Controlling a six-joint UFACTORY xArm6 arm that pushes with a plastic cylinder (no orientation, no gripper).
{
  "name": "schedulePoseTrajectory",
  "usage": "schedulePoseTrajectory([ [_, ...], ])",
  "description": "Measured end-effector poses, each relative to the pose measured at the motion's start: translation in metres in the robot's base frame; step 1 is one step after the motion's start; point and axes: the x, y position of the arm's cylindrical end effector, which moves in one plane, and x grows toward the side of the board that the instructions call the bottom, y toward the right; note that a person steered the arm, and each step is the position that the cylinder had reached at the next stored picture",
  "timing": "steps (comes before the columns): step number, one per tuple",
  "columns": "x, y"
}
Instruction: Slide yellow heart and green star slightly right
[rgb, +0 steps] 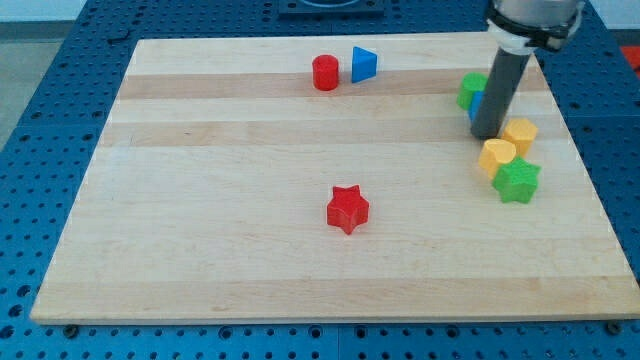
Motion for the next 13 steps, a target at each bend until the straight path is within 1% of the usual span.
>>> schedulePoseTrajectory([
  [2, 0.002, -0.076],
  [3, 0.023, -0.094],
  [4, 0.057, -0.093],
  [5, 0.069, -0.086],
  [9, 0.052, -0.033],
  [11, 0.051, 0.003],
  [13, 0.051, 0.02],
])
